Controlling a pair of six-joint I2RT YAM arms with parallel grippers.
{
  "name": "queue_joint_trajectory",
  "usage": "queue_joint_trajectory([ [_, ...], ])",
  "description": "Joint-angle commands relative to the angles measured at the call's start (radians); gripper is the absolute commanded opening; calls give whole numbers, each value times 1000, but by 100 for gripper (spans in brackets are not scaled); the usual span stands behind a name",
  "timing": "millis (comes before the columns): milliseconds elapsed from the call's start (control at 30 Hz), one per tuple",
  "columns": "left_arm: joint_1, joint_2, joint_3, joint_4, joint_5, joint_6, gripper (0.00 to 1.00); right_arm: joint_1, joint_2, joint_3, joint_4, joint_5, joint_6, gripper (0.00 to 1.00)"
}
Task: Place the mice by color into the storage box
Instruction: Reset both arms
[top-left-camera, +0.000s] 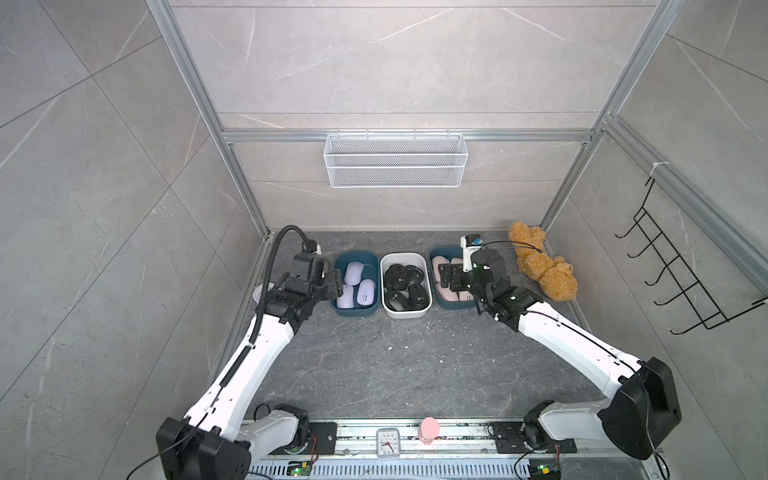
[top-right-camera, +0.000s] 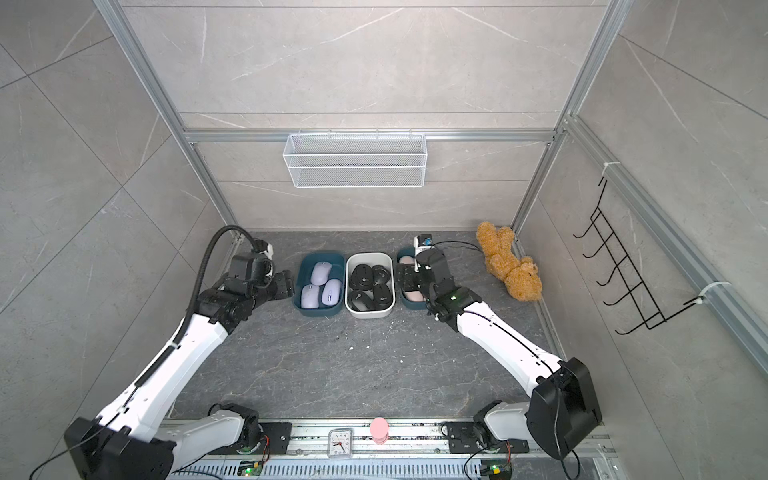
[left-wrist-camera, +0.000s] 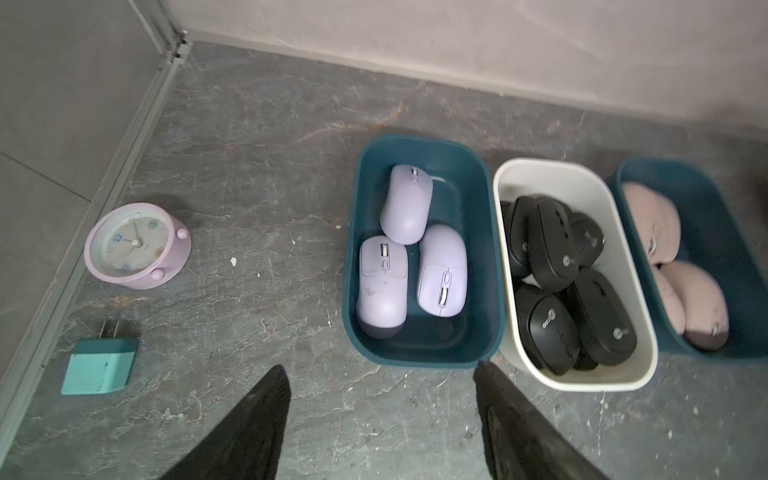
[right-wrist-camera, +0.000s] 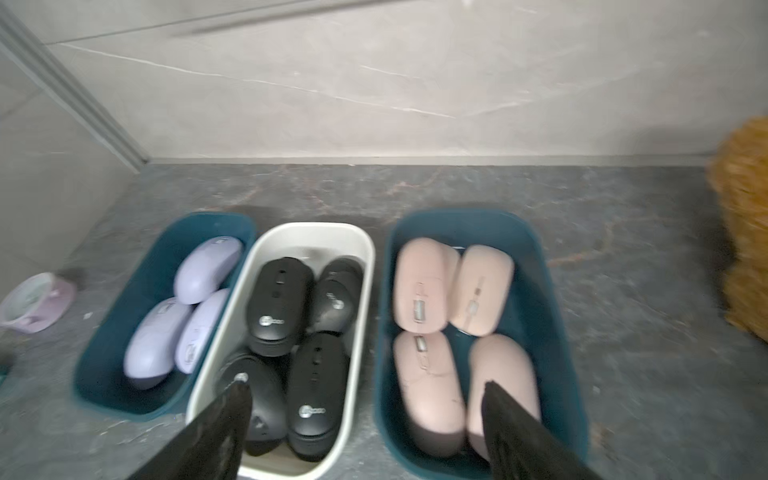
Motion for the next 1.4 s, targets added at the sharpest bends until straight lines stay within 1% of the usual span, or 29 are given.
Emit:
queue_joint_trajectory([
  [0,-3,-64,-102,118,-155,-69,75,-84,-67,-89,32,30,10,89],
  [67,-1,-58,-130,146,-226,-48,76,-128,-90,-140,54,62,4,91],
  [167,0,-11,-152,193,-341,4,79,-185,-96,-212,108,113,-17,94],
  [267,7,33,-194,293,-488,41,82,-249,-101,-306,231,99,-1,96],
  [333,28,49,-243,392,-515,82,84,-290,-93,-358,319,99,11,97],
  [400,45,69,-284,474,-524,128,85,-313,-68,-371,331,143,9,97],
  [467,56,92,-332,565,-564,179,88,-338,-58,-390,346,165,1,97],
  [533,67,114,-379,656,-576,236,89,-356,-74,-431,398,170,-11,98],
  [600,73,131,-427,742,-574,287,90,-365,-85,-465,436,210,-32,98],
  [667,83,145,-479,833,-558,328,90,-372,-74,-484,444,261,-37,98],
  [733,92,155,-540,944,-540,349,90,-375,-48,-495,448,283,-37,98],
  [800,106,161,-611,1078,-469,393,90,-374,-21,-510,473,296,-48,97],
  [867,121,165,-665,1184,-403,426,90,-375,0,-543,559,304,-81,97],
  [933,137,167,-701,1242,-316,443,90,-374,26,-595,709,317,-119,97],
  [1000,147,177,-725,1294,-261,447,90,-375,50,-646,850,332,-145,97],
  [1033,154,189,-735,1328,-238,444,90,-375,64,-672,926,316,-153,98],
  [1100,168,221,-744,1365,-159,448,90,-374,91,-694,1005,281,-179,98],
  [1167,175,265,-728,1367,-132,455,89,-374,90,-699,1003,236,-195,98],
  [1267,181,309,-706,1352,-84,465,89,-374,108,-715,1058,153,-230,97],
  [1367,210,317,-681,1308,-43,447,88,-375,119,-715,1068,46,-276,96],
])
